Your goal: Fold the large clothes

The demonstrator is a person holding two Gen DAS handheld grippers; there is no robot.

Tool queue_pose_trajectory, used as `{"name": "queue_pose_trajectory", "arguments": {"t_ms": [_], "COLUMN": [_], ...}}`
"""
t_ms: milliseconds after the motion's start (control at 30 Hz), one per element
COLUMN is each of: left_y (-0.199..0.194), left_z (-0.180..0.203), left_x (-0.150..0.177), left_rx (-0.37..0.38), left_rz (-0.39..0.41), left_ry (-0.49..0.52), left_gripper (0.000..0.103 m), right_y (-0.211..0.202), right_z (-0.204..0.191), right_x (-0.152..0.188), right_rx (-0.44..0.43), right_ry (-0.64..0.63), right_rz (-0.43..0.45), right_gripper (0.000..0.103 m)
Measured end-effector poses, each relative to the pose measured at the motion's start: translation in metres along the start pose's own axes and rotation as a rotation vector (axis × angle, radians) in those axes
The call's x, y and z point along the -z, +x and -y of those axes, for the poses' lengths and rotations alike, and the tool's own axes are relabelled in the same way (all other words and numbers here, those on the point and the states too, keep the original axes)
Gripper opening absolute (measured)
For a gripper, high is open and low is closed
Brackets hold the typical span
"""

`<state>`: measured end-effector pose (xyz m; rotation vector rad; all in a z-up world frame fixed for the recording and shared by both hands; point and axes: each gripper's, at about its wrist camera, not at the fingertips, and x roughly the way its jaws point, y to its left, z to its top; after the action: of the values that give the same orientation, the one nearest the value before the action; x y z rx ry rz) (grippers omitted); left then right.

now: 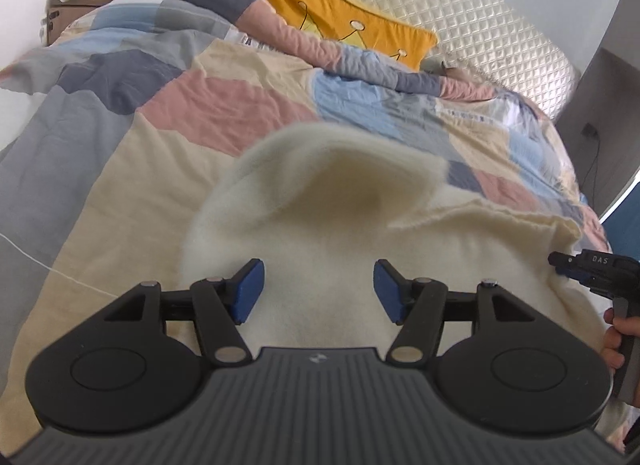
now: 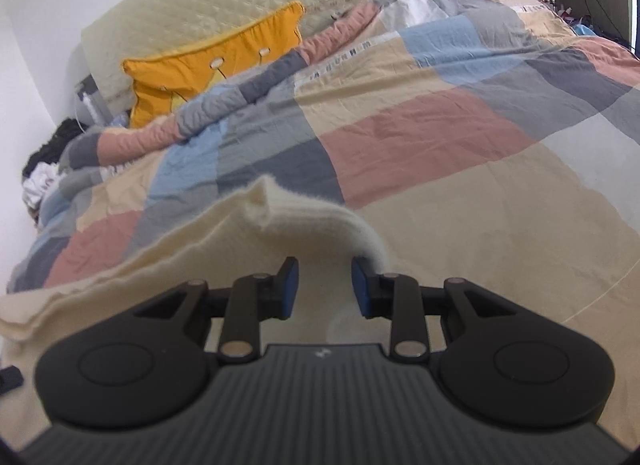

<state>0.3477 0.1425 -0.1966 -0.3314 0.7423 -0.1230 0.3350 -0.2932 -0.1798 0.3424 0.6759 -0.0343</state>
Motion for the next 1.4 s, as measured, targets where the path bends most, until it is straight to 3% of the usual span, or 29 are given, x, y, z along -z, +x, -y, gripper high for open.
{"name": "queue_pose_trajectory", "arguments": {"t_ms": [200,433,633,733,1000,1233,1400], "left_y": [0.02,0.051,0.065,0.063,0.022,-0.038,-0.091], "left_z": [0.004,0.006,-0.017,-0.016,-0.004,0.004,0.012], "left_x": [-0.016,-0.049,-0.038,-0.038,-0.023,0.008,0.041], "left_rx": [-0.029,-0.051,-0.049,-0.045,0.019,0.057,0.1], "left_rz": [0.008,0.002,0.043,0.037,0.068,0.089,0.111], "left_ry": [-0.027,-0.078,-0.16,-0.142,-0.129,-0.214,-0.261], "left_gripper": [0.066,0.066,0.066,0.066,0.066,0.066,0.066], "right_y": [0.012,0.029,0.048,0.051,0.033,-0.034,-0.089], "right_z": [0.004,-0.003,-0.003,-0.007,-0.018,-0.032,-0.032], "right_x": [-0.002,-0.005,-0.002,0.003,0.008,0.025,0.048], "right_rx": [-0.041,-0.061,-0.082,-0.079,-0.114,-0.169,-0.23], "right_ry": [0.068,0.055,0.076,0.093,0.082,0.067,0.131], "right_rz": [-0.042,-0.063,-0.066,-0.062,-0.045,-0.016,-0.011], "right_gripper": [0.032,0.033,0.033,0.033,0.034,0.036,0.036]}}
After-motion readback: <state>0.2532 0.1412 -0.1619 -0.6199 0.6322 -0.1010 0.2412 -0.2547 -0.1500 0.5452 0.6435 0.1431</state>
